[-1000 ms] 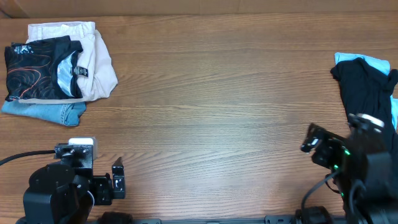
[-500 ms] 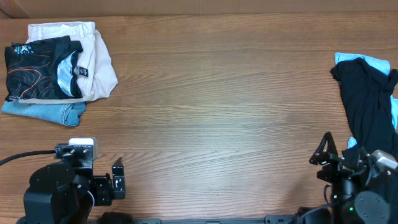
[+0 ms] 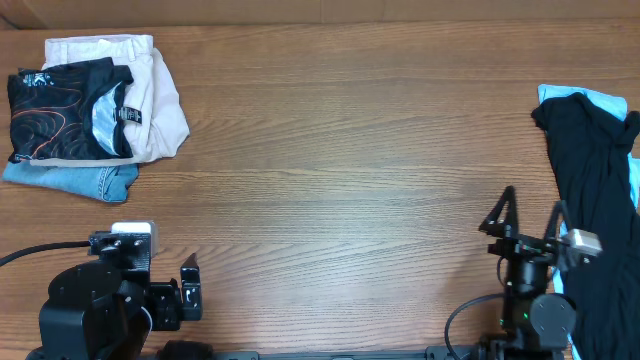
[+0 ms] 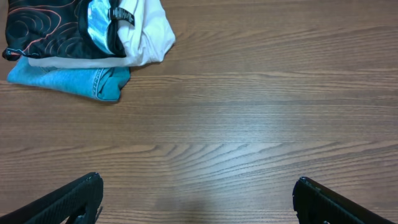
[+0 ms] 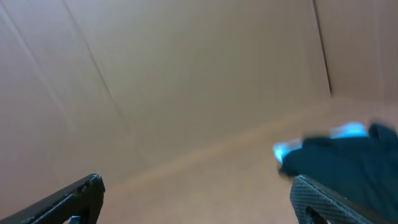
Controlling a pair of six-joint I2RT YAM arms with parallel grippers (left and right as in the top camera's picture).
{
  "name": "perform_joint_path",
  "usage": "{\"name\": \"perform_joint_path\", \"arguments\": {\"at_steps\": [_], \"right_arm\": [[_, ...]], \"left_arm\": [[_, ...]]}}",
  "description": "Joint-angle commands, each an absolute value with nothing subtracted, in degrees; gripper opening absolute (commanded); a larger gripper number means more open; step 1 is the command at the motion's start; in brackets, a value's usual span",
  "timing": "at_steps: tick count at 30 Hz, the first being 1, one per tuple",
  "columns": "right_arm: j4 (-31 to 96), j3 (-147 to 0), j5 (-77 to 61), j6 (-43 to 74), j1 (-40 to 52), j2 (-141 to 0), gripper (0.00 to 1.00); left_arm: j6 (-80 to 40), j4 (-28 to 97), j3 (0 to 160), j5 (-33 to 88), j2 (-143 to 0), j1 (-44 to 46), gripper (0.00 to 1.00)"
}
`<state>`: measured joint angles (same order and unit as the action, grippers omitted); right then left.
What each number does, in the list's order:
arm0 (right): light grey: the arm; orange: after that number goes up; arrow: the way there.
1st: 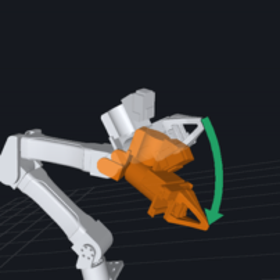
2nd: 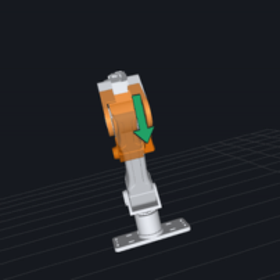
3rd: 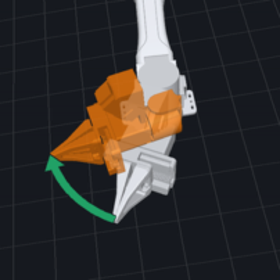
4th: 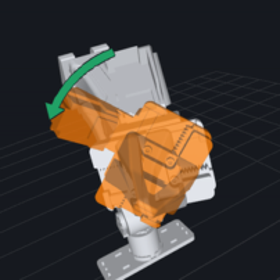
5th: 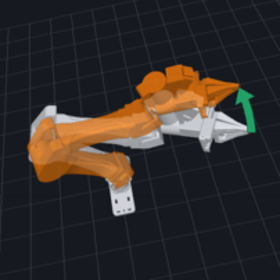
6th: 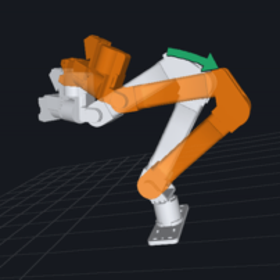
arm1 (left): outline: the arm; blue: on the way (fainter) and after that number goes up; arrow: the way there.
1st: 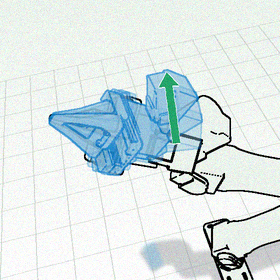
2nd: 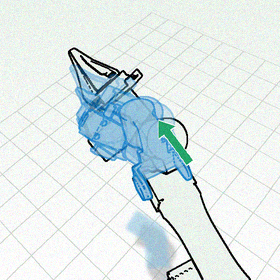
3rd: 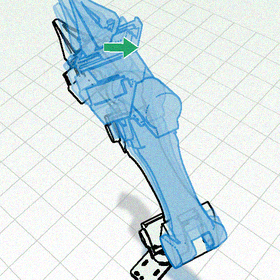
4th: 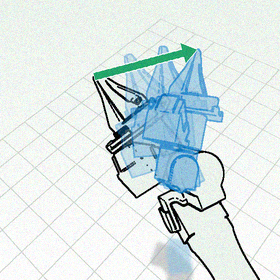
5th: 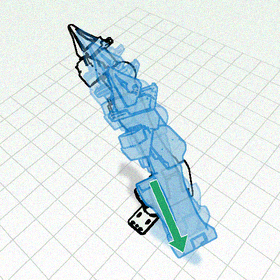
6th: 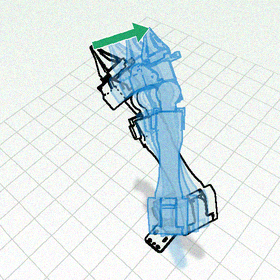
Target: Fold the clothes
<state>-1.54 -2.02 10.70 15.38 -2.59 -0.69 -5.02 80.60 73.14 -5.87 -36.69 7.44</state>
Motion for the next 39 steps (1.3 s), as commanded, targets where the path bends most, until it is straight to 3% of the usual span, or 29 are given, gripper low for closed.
{"name": "perform_joint_path", "arguments": {"at_steps": [1, 39], "right_arm": [[1.54, -0.58, 9.21, 15.16, -2.68, -0.19, 1.0], [4.01, -0.6, 8.93, 15.16, -2.7, -0.4, 1.0]], "left_arm": [[-5.34, 80.4, 73.12, -6.42, -36.29, 7.75, 1.0], [-4.71, 80.29, 70.63, -6.87, -36.21, 7.46, 1.0]]}}
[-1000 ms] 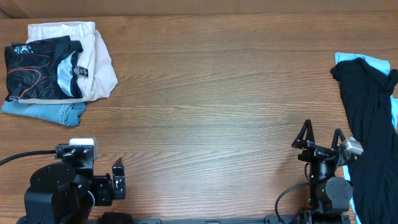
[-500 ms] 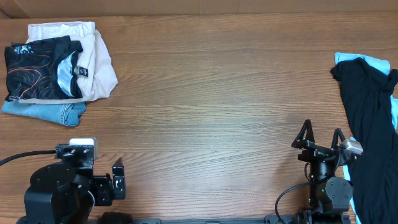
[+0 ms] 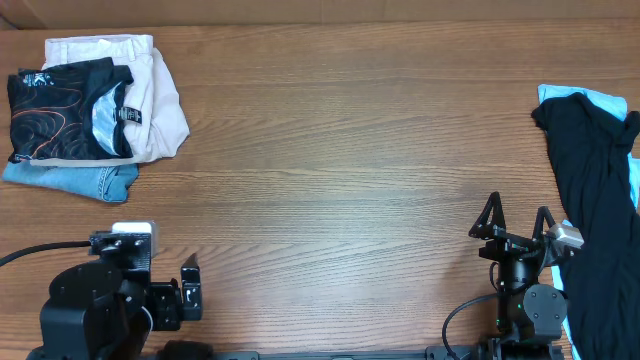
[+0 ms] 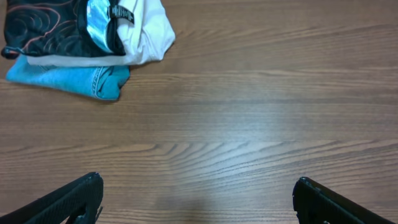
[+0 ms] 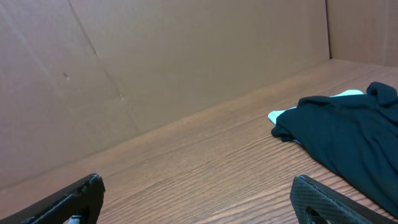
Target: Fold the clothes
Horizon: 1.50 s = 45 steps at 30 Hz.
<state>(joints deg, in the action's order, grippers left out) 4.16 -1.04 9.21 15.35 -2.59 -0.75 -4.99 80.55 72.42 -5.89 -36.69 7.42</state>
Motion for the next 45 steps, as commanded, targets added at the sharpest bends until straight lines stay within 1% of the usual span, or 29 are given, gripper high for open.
{"name": "perform_joint_path", "arguments": {"at_steps": [1, 4, 6, 18, 22, 24, 25, 27, 30, 32, 45], "right_arm": [[4.01, -0.6, 8.93, 15.16, -2.7, -0.4, 1.0], [4.01, -0.6, 8.93, 15.16, -2.7, -0.38, 1.0], [4.01, -0.6, 8.93, 15.16, -2.7, -0.4, 1.0], [4.01, -0.6, 8.93, 15.16, -2.7, -0.4, 1.0], [4.01, -0.6, 8.93, 15.16, -2.7, -0.4, 1.0], [4.01, -0.6, 8.93, 15.16, -2.7, -0.38, 1.0], [4.01, -0.6, 8.93, 15.16, -2.7, -0.4, 1.0], [4.01, -0.6, 8.93, 15.16, -2.7, -0.4, 1.0], [4.01, -0.6, 8.93, 15.16, -2.7, -0.4, 1.0], [4.01, -0.6, 8.93, 15.16, -2.7, -0.4, 1.0], [4.01, -0.6, 8.93, 15.16, -2.7, -0.38, 1.0]], "left_arm": [[-3.03, 80.14, 69.43, -8.05, -36.16, 7.38, 1.0], [-1.26, 76.23, 64.6, -9.45, -34.92, 7.35, 1.0], [0.1, 69.71, 59.29, -9.43, -32.21, 7.05, 1.0], [0.19, 25.39, 16.93, -8.95, -6.63, 7.05, 1.0], [0.01, 11.42, 6.94, -8.73, -0.47, 7.05, 1.0], [0.01, 0.14, 1.37, -8.56, -0.23, 7.03, 1.0], [-0.05, -2.28, -0.08, -7.86, -0.16, 7.03, 1.0], [-0.01, -1.72, 0.25, -7.35, -0.19, 6.94, 1.0], [-0.23, 3.68, 0.25, -7.2, -0.19, 6.87, 1.0], [-0.16, 3.62, 0.27, -5.23, -0.16, 6.87, 1.0], [-0.16, 3.86, 0.27, -5.23, -0.25, 6.87, 1.0]]}}
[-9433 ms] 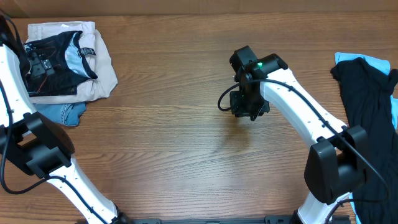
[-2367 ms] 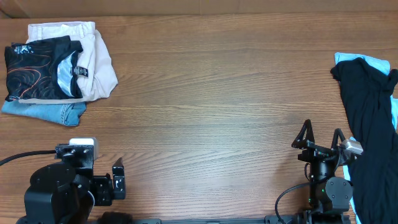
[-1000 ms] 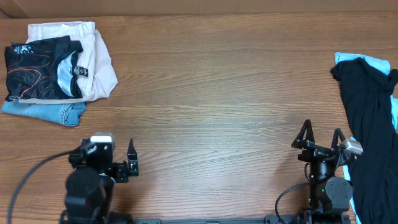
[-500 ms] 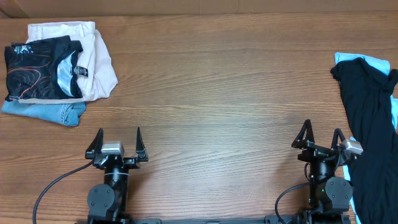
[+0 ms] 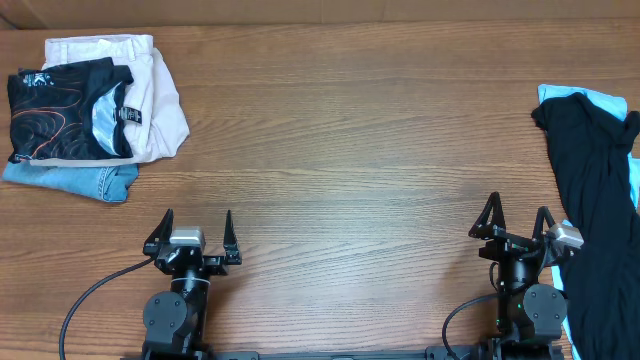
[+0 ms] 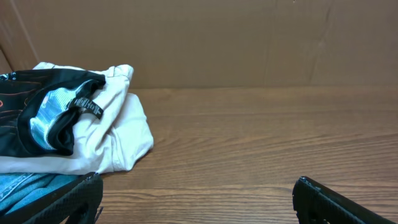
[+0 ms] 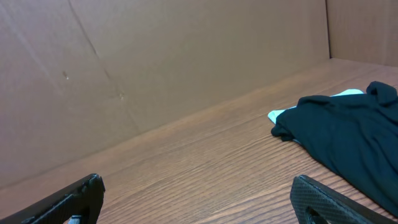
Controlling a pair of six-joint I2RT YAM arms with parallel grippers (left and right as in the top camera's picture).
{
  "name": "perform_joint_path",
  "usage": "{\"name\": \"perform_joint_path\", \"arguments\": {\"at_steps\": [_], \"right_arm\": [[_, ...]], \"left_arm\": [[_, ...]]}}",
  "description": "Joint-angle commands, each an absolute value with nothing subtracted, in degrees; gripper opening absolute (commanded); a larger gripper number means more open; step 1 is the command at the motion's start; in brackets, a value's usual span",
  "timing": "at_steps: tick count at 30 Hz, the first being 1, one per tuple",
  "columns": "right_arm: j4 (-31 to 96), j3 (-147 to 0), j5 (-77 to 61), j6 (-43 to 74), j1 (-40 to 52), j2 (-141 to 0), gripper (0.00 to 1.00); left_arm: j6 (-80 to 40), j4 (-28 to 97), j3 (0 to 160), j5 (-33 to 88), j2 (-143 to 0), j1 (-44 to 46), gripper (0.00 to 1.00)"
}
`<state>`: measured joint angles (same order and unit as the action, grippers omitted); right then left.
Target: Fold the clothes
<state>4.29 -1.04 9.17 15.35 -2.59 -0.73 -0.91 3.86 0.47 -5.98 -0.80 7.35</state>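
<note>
A stack of folded clothes [image 5: 95, 105] lies at the far left: a black patterned top [image 6: 43, 115] on a white garment [image 6: 118, 134], over blue denim [image 5: 65, 180]. A dark unfolded garment [image 5: 595, 200] drapes over the table's right side, on something light blue [image 7: 339, 96]. My left gripper [image 5: 193, 232] rests near the front edge, open and empty. My right gripper [image 5: 515, 222] rests at the front right, open and empty, just left of the dark garment [image 7: 348, 134].
The wooden table [image 5: 350, 150] runs between the two piles. A brown cardboard wall [image 7: 155, 62] stands behind the table.
The left arm has folded down to its low rest pose near the front edge; its camera now looks level toward the folded stack. The right arm has not moved.
At first the left arm was raised at the front left, looking down on the table, and the right gripper was tilted with a blurred view. Then the right arm sat low and still. Now both arms sit low, open and empty.
</note>
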Motion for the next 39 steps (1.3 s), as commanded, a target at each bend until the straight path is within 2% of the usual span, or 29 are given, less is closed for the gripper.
{"name": "perform_joint_path", "arguments": {"at_steps": [1, 18, 22, 39], "right_arm": [[4.01, -0.6, 8.93, 15.16, -2.7, -0.38, 1.0], [4.01, -0.6, 8.93, 15.16, -2.7, -0.38, 1.0], [3.51, -0.6, 15.59, 2.94, -2.98, -0.62, 1.0], [3.51, -0.6, 15.4, 2.96, -2.98, -0.62, 1.0]], "left_arm": [[-0.16, 3.86, 0.27, -5.23, -0.25, 6.87, 1.0], [-0.19, 3.86, 0.27, -5.19, -0.25, 6.87, 1.0], [-0.16, 3.86, 0.27, -5.21, -0.25, 6.87, 1.0], [-0.16, 3.86, 0.27, -5.23, -0.36, 6.87, 1.0]]}}
